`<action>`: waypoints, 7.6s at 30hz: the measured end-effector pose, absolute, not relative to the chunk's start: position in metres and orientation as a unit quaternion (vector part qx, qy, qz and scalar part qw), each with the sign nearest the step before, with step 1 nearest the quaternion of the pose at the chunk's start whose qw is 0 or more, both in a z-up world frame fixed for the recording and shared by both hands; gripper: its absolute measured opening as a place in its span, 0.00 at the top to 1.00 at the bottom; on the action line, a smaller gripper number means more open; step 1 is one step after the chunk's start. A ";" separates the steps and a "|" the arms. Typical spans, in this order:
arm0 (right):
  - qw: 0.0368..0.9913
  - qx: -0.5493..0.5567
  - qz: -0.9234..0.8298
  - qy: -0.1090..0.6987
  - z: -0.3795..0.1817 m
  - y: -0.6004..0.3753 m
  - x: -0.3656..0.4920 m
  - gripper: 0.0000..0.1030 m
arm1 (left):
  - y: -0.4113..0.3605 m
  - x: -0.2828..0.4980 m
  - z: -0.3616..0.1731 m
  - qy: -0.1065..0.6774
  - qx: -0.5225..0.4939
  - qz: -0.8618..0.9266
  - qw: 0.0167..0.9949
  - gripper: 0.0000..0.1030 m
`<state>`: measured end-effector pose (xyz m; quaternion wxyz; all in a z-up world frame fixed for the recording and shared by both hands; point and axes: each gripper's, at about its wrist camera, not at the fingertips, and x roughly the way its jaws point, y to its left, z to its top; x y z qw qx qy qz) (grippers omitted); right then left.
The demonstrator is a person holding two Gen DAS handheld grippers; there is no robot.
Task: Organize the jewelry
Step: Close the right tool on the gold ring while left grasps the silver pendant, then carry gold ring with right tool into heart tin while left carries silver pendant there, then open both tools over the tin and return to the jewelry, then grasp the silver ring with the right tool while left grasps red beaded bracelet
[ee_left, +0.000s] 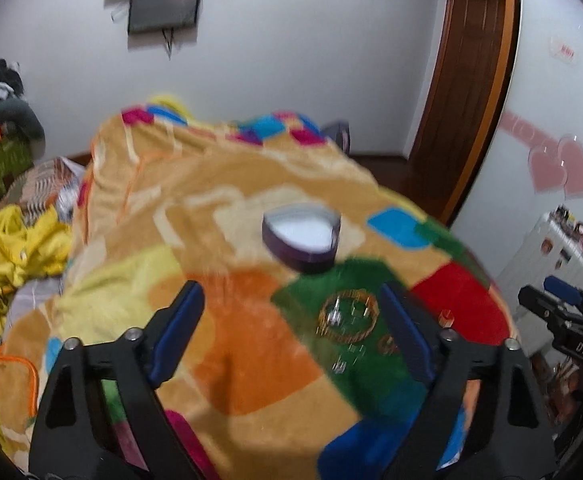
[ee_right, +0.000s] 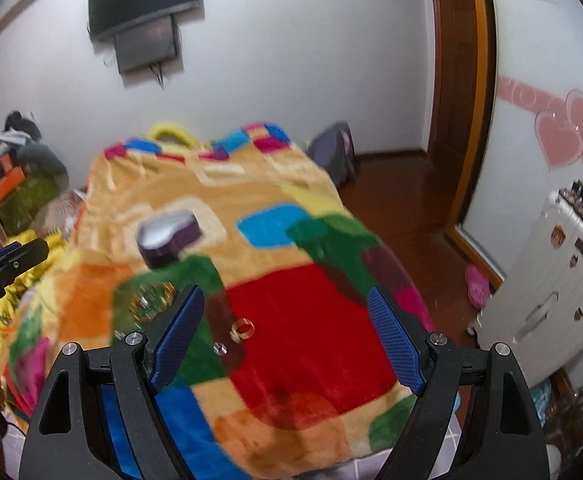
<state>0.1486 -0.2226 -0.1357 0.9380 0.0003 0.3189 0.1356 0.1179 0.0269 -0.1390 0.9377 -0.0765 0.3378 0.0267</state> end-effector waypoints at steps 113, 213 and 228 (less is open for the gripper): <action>0.853 -0.080 0.354 0.376 -0.151 -0.066 0.296 0.83 | 0.071 0.288 -0.163 0.383 -0.087 -0.065 0.917 0.92; 0.863 -0.068 0.272 0.420 -0.206 -0.172 0.173 0.90 | -0.032 0.176 -0.219 0.470 -0.060 -0.141 0.869 0.79; 0.877 -0.063 0.273 0.390 -0.177 -0.172 0.169 0.90 | -0.014 0.163 -0.187 0.432 -0.071 -0.114 0.892 0.93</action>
